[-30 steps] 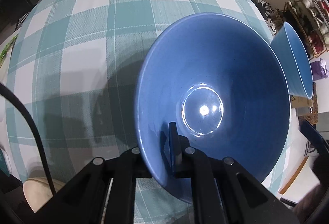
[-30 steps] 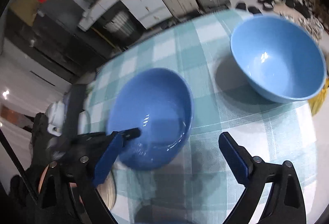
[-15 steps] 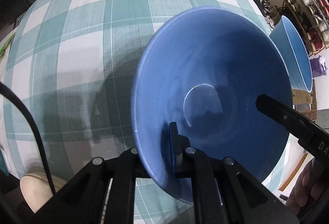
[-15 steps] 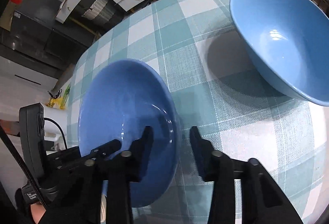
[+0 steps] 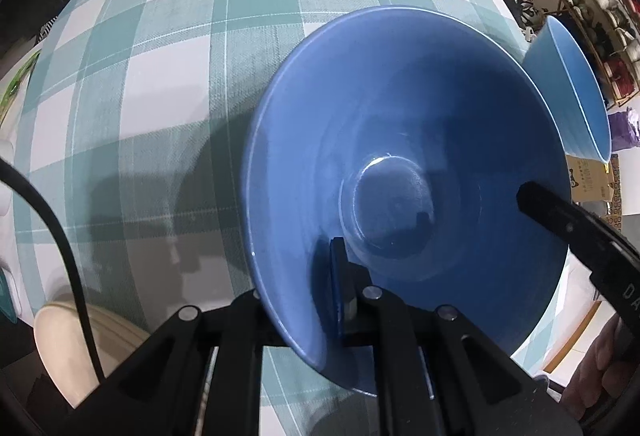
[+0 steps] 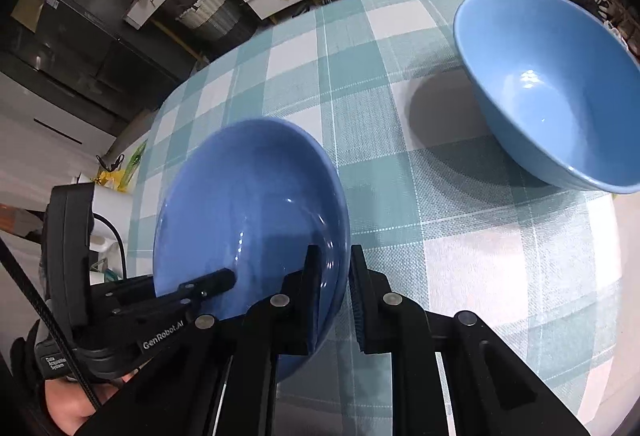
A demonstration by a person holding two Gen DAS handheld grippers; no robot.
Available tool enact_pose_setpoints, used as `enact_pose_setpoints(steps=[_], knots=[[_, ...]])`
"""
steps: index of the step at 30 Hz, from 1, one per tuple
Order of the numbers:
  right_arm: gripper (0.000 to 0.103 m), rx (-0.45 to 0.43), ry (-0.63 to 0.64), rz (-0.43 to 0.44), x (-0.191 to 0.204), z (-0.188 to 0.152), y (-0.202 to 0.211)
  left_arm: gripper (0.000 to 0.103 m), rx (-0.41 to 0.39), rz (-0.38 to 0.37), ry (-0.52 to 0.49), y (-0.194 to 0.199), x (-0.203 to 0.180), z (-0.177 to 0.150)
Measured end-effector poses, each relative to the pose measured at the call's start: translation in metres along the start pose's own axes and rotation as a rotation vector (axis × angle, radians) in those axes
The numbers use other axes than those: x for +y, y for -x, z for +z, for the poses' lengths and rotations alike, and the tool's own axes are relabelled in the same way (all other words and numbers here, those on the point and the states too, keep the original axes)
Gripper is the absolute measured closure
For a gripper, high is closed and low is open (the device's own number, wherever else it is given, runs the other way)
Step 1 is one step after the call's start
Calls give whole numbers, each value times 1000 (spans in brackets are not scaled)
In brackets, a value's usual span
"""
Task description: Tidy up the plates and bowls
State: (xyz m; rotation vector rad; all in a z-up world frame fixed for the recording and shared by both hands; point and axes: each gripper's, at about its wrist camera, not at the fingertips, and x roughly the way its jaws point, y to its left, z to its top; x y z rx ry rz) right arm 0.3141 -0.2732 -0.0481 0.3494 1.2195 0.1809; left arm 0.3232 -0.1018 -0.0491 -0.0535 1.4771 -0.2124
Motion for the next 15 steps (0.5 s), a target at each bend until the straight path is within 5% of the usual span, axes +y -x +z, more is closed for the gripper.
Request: enact_pose_setpoints(steps=[15], knots=[[92,-79,41,3,24,-30,70,92,-59,-29,-3,59,-7,-35]])
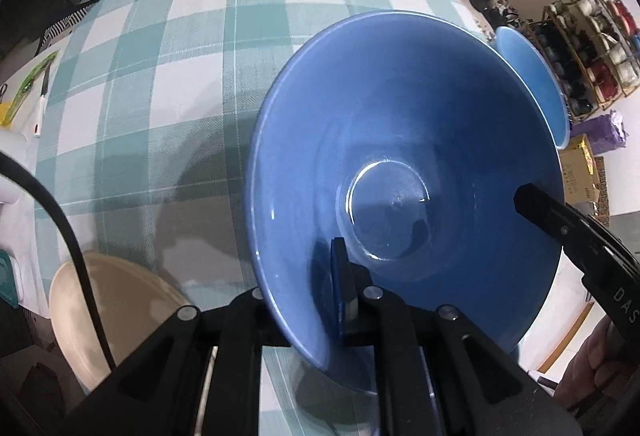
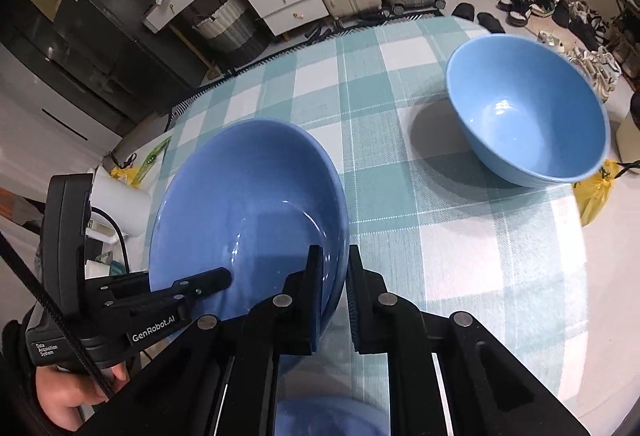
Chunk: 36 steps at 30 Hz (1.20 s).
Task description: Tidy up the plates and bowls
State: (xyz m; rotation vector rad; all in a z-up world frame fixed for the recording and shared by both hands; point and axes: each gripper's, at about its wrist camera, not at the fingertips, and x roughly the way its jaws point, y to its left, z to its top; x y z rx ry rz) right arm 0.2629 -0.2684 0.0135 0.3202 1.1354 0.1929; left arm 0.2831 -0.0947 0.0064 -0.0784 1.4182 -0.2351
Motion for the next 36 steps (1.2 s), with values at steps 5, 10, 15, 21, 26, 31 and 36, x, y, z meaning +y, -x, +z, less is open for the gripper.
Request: enact_pose_setpoints(steps=[5,10,15,21,26,31,36], knots=[[92,-34,6,2,5,-19,32,92,-18,26,-36,20,-16,-19],[92,-57,1,16,4,-44,65,92,-26,3,-46,38,-24,-41],[92,-63,-11,10,0,-71,91,91,-26,13,-79,52,-41,-68],[92,-76,-39,11,-7,-98,108,91,-20,15,-90,55,-55,-96],[92,-63,-55,13,-15,-119,108,91,2,14,-93,50,-61,-117],[92,-46,-74,13,-24,-139,101,91,15,56,-114,40,-69,-132],[92,-27,-93,4,-33,-153,94,90,14,117,-154,34,-82,-143]])
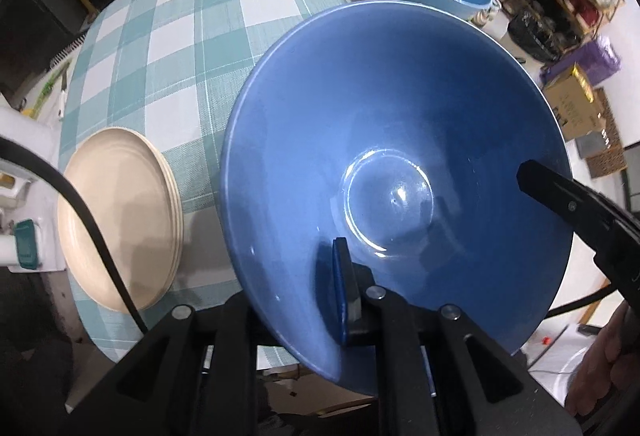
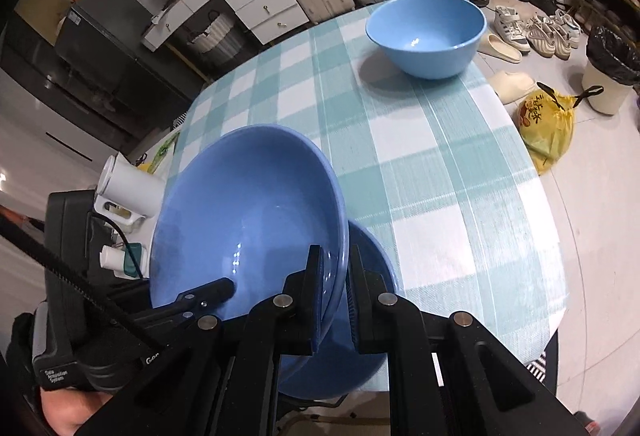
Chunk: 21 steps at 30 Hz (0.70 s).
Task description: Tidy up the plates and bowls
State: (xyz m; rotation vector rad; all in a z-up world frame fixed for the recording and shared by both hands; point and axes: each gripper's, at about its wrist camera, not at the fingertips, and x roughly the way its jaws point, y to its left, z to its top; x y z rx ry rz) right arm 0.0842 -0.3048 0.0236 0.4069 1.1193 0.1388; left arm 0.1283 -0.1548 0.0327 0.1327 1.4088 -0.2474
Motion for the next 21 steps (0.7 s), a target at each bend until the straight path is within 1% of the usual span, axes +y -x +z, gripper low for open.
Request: enact_pose_setpoints(steps=[7,11,17,21], knots=[[92,28,-7,-1,-9,-11,-14,89,-55,102,-37,-8,-11,-15],[91,31,6,-40,-8,-16,-17,88,-105,161,-73,-14,-19,-24],[90,58,6,-72,-13,-23,-25,85,-176,243,-128,-17,-31,-35],[90,66,-2,-73,-19,-26,-27,84,-196,256,-154,-21,-35,-40]])
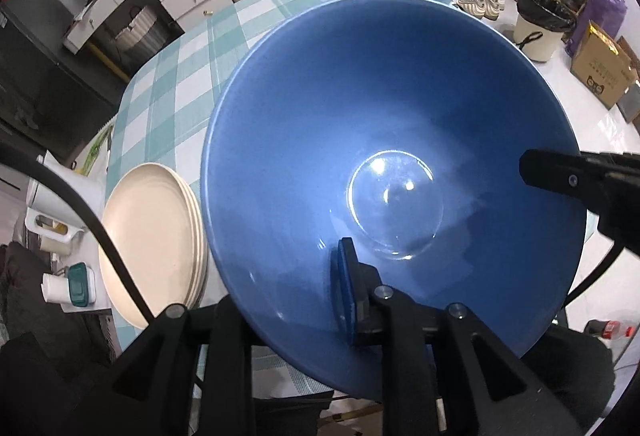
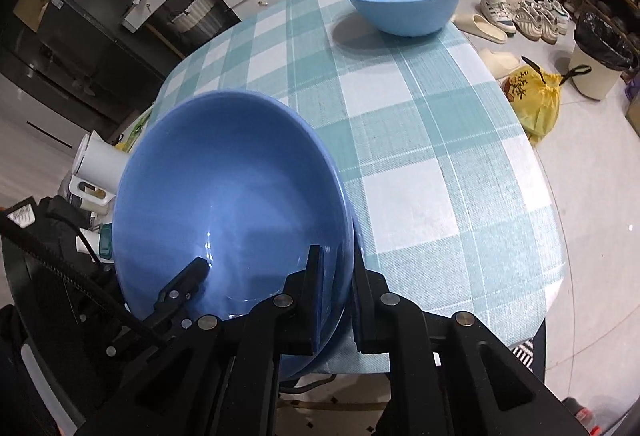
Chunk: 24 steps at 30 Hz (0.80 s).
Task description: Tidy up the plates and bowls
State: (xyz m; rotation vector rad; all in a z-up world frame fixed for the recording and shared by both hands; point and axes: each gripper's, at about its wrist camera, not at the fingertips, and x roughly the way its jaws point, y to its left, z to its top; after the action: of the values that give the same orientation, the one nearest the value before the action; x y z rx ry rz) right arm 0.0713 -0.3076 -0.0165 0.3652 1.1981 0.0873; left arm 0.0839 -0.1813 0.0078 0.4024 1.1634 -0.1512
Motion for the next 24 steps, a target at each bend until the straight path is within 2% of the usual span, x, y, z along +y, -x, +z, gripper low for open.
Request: enact_pose_setpoints(steps=[4,13,24], knots=[[90,3,3,0,0,-1,1,79,-28,16,-23,-1,-4,-4],[90,16,100,-98,10,-4,3,75,-26,-10,-32,2,-4,-6],[90,22,143,-144,8,-13,-5,74,-29,8,-68,3,-10,-10]])
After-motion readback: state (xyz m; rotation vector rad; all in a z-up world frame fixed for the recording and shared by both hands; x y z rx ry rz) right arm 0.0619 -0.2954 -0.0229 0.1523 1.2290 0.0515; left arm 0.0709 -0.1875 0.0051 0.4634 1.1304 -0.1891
